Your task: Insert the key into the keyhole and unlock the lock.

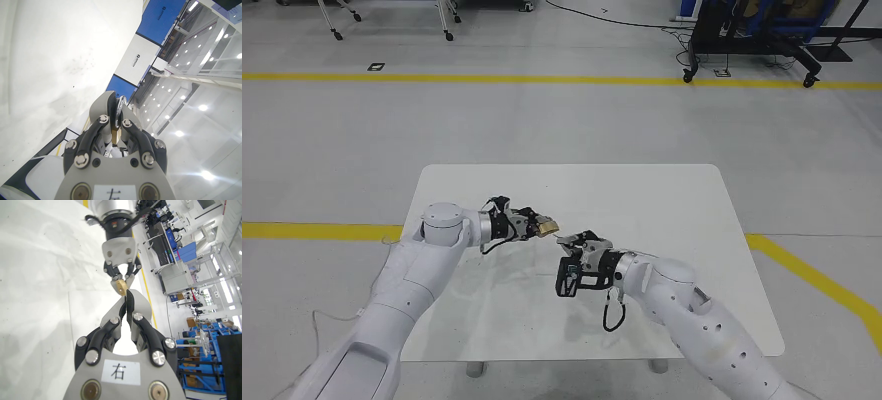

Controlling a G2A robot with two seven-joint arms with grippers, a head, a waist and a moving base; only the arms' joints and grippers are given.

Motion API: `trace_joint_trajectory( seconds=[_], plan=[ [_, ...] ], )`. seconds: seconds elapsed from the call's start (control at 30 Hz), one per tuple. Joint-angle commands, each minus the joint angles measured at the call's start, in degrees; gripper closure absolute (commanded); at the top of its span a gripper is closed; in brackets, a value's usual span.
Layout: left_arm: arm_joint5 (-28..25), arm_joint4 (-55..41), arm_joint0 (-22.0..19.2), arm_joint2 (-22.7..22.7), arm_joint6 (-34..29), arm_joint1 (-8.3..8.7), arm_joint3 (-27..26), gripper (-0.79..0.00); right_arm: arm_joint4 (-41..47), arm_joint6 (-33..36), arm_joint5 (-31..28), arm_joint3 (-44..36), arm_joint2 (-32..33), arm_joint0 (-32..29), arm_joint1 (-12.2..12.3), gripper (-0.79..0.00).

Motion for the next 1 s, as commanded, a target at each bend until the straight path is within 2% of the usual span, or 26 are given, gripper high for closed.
trace_joint_trajectory(
  seconds=[0.0,0.53,0.97],
  plan=[
    [0.06,-0.11,-0.07,-0.10,-0.01,-0.01,0.10,0.000,-2.73,1.48,0.31,-0.14,-1.15,0.08,-0.08,0.000],
    [0.62,0.03,-0.54,-0.28,0.75,-0.21,0.82,0.000,-4.50,11.74,5.35,-0.28,-6.11,2.70,-2.23,0.000],
    [1.42,0.37,-0.97,0.14,0.78,-0.50,1.50,0.000,-5.37,14.38,4.97,0.77,-8.09,4.12,-3.34,0.000]
  ],
)
